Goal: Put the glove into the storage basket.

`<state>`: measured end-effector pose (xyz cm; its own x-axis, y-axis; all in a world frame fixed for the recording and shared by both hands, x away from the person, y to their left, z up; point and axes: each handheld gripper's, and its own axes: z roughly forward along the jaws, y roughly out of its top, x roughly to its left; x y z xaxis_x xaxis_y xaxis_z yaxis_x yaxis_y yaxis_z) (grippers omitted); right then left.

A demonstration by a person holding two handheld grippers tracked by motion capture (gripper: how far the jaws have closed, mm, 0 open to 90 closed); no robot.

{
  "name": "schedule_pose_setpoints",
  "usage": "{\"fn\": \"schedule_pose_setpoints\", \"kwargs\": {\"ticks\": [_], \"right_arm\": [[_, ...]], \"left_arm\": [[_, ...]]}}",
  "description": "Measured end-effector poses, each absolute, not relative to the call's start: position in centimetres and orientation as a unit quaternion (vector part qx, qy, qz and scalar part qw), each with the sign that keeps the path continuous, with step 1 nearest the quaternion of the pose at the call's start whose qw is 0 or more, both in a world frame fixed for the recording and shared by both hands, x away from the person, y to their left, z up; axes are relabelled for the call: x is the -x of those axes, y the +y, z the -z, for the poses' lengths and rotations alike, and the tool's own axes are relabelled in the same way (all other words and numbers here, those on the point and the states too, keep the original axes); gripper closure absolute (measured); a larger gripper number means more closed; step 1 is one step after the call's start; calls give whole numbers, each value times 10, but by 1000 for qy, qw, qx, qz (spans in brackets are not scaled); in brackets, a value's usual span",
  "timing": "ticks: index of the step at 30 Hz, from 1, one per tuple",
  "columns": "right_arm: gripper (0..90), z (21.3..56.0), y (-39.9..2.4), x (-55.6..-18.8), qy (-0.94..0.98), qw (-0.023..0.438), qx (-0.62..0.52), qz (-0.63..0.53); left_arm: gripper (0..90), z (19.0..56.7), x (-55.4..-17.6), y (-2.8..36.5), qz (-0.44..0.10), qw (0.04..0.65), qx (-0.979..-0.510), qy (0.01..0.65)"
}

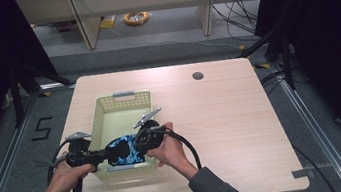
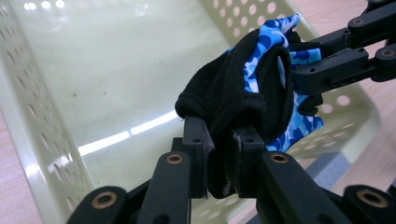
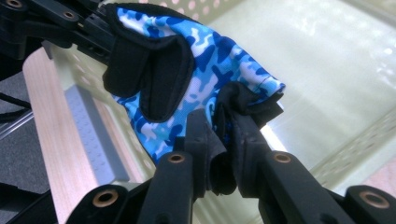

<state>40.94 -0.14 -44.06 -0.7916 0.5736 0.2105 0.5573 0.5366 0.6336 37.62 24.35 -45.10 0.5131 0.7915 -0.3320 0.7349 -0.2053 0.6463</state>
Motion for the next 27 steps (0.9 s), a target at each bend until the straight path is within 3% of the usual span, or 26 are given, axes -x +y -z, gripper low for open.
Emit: {"fn": "schedule_pose_setpoints", "kwargs": {"ticks": [8,18,24,27], "right_arm": [[785,446,3,-411,884,3,-317,-343],[787,450,6,-413,886,6,-331,-325],[787,451,7,-414,884,7,-331,-330],[787,451,7,-414,886,11,-333,-323]], "left_arm": [[736,453,-377,244,-36,380,-784,489],[517,445,-383,248,-48,382,-775,502],[496,438,-383,250,-52,397,-770,497],[444,437,-383,251,-43,397,-763,508]]}}
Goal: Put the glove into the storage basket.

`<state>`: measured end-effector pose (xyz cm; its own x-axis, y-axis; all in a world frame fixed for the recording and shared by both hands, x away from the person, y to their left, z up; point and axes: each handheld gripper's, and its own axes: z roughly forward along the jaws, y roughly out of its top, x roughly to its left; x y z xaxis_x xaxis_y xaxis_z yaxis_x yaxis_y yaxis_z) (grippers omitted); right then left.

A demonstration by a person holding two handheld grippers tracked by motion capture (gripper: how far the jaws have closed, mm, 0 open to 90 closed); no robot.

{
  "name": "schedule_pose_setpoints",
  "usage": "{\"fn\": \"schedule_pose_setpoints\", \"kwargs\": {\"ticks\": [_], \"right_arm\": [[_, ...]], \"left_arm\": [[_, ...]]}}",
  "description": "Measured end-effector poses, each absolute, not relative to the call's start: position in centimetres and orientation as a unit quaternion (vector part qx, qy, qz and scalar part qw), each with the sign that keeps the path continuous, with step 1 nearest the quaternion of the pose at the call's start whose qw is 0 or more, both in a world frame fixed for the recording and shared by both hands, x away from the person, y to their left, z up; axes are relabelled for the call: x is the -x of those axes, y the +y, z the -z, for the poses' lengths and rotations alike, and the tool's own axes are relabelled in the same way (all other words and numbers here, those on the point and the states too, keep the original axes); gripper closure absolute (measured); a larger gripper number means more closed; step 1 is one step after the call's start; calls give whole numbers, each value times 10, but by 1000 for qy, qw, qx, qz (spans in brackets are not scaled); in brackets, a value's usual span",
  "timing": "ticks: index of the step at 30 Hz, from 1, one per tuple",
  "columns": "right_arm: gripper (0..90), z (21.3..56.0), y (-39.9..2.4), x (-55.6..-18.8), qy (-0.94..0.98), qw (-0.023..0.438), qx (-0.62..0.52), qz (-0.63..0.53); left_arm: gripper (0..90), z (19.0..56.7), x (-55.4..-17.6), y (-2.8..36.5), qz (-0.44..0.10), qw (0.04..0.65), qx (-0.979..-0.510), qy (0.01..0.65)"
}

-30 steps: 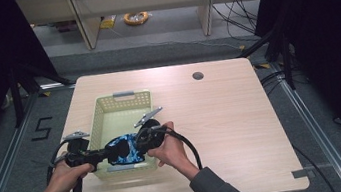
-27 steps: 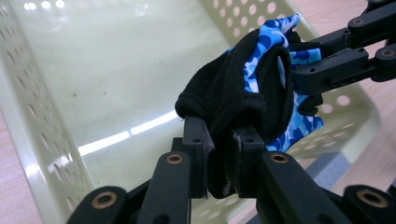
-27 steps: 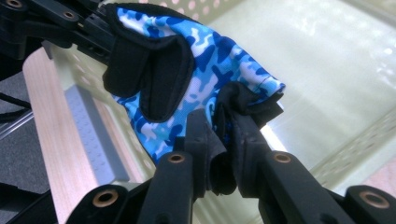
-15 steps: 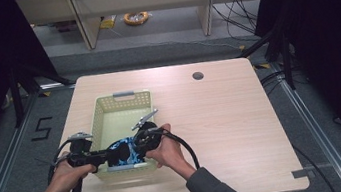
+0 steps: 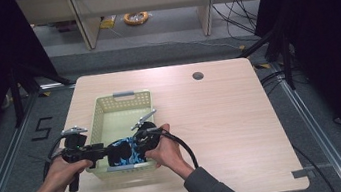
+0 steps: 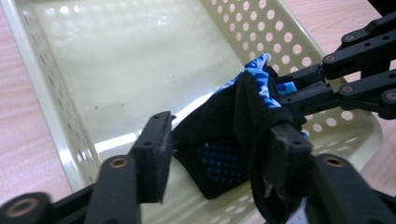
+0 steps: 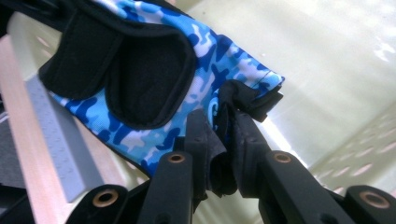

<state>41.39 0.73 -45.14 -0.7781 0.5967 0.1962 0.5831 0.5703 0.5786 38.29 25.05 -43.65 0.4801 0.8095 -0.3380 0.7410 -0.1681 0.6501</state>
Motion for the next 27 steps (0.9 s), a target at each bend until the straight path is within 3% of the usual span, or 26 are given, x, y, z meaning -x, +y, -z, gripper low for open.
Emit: {"fn": "schedule_pose_setpoints", "kwargs": {"ticks": [17,27], "right_arm": [[780,454,5,-416,885,4,-339,-320],[698,451,3,-415,888,17,-332,-318]], "left_arm": [[414,430,-376,257,-46,392,-771,499],[402,427,-366,239,-43,400,-780,479]]}}
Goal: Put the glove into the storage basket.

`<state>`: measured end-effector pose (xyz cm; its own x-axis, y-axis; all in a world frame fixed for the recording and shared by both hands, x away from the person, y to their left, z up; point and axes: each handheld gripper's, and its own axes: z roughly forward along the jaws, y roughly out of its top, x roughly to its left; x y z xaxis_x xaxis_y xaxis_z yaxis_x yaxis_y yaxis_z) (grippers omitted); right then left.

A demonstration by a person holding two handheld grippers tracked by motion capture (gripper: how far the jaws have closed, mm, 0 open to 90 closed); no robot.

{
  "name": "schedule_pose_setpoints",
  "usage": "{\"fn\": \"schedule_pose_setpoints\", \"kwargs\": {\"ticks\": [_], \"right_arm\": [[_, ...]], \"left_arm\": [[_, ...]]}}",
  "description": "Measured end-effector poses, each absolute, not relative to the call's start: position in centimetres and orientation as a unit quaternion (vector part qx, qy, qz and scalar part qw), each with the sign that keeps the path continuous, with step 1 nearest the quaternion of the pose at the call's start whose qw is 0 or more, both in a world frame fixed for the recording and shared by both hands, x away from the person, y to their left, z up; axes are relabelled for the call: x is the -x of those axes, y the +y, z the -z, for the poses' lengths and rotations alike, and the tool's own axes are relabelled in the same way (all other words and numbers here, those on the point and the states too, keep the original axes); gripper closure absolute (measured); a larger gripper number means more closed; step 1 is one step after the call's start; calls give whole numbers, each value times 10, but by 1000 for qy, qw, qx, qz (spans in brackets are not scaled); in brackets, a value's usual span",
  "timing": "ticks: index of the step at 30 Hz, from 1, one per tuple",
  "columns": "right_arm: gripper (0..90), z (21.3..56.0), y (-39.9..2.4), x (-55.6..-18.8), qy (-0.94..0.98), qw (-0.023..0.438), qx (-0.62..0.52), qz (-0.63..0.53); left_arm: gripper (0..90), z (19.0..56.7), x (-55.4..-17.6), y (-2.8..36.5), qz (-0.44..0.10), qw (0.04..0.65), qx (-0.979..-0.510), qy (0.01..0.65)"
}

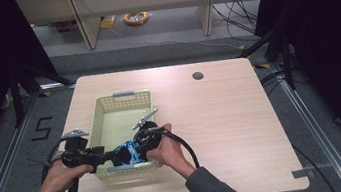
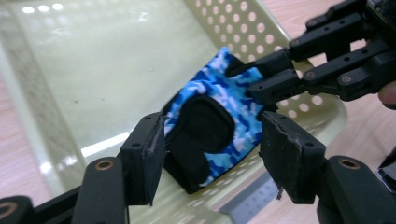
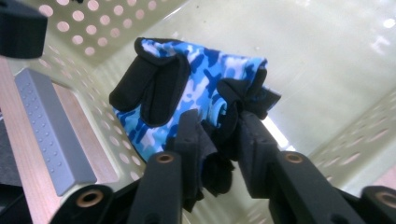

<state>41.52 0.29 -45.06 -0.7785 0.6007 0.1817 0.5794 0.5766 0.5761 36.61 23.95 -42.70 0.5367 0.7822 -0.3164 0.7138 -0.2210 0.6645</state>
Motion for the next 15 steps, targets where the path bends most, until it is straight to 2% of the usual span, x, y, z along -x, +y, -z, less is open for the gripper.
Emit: {"fn": "schedule_pose_setpoints", "kwargs": {"ticks": [2,8,14,15], "right_arm": [[686,448,1,-415,888,26,-331,-319],[618,439,-6,-416,876,35,-337,-344],[598,426,-14,-413,873,42,-328,-359],[594,423,-15,-411,870,37,-335,-361]], "left_arm": [[403,426,-363,235,-53,391,-793,463],[404,420,-355,225,-75,401,-793,452],[392,416,-348,221,-65,411,-793,445],[380,416,-347,218,-62,421,-782,456]]}}
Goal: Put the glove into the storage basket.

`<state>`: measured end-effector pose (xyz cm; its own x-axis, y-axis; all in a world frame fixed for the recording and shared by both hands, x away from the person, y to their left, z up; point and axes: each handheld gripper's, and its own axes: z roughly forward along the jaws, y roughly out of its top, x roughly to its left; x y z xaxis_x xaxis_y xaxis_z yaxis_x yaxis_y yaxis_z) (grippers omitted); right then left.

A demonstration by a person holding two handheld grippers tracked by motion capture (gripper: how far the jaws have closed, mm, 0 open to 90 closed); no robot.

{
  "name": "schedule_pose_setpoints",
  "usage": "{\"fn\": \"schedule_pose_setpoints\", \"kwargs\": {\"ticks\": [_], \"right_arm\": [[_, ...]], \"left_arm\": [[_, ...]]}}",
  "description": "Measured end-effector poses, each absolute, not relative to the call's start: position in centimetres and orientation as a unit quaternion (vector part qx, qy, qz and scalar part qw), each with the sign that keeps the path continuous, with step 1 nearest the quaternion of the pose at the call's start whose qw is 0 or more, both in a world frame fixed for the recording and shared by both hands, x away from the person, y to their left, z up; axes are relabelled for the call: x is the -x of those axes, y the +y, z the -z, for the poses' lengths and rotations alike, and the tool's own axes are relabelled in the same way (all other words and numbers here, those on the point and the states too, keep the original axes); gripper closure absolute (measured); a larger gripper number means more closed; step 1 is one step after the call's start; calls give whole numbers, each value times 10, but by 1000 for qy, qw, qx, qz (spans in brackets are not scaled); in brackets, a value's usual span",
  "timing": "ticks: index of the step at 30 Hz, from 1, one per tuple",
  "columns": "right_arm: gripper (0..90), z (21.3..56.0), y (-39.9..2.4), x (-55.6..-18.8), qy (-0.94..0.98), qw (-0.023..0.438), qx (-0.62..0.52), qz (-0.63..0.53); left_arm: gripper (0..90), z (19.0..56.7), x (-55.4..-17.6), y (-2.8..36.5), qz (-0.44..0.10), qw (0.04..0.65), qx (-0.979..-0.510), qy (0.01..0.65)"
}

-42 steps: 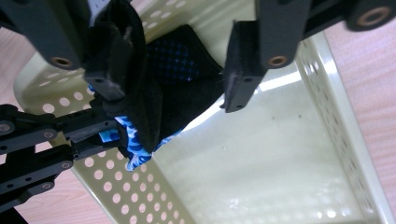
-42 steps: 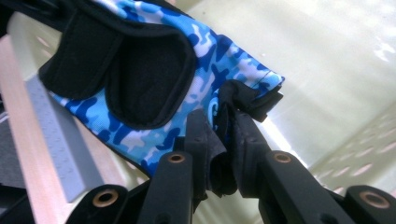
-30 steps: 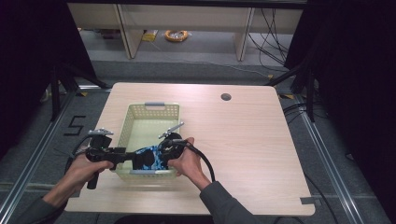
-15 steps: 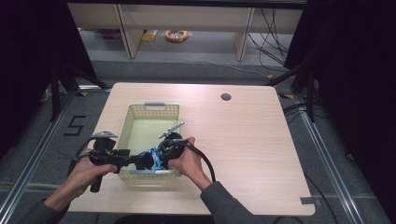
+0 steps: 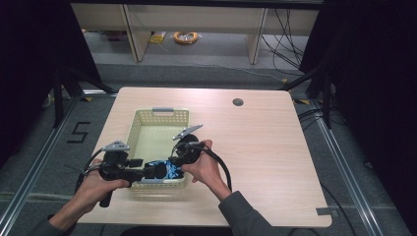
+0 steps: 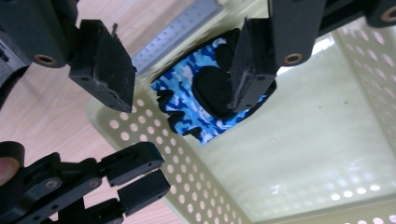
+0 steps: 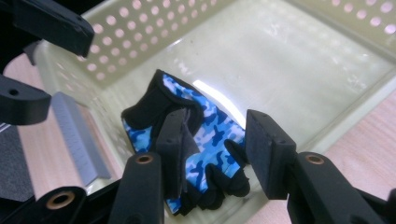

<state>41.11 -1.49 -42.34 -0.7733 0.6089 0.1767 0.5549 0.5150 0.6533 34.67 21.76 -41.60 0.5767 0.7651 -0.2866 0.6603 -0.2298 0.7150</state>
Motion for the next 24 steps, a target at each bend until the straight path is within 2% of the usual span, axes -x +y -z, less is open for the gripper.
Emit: {"fn": "schedule_pose_setpoints", "kwargs": {"ticks": [2,17,24], "right_arm": [[587,420,-20,-410,869,42,-328,-369],[429,405,-64,-395,847,50,-329,-416],[392,397,-87,-388,834,56,-334,-436]], "left_arm": [[346,416,-345,216,-55,423,-780,458],[306,413,-327,197,-40,450,-783,426],[270,416,-325,190,-28,463,-775,430]]}}
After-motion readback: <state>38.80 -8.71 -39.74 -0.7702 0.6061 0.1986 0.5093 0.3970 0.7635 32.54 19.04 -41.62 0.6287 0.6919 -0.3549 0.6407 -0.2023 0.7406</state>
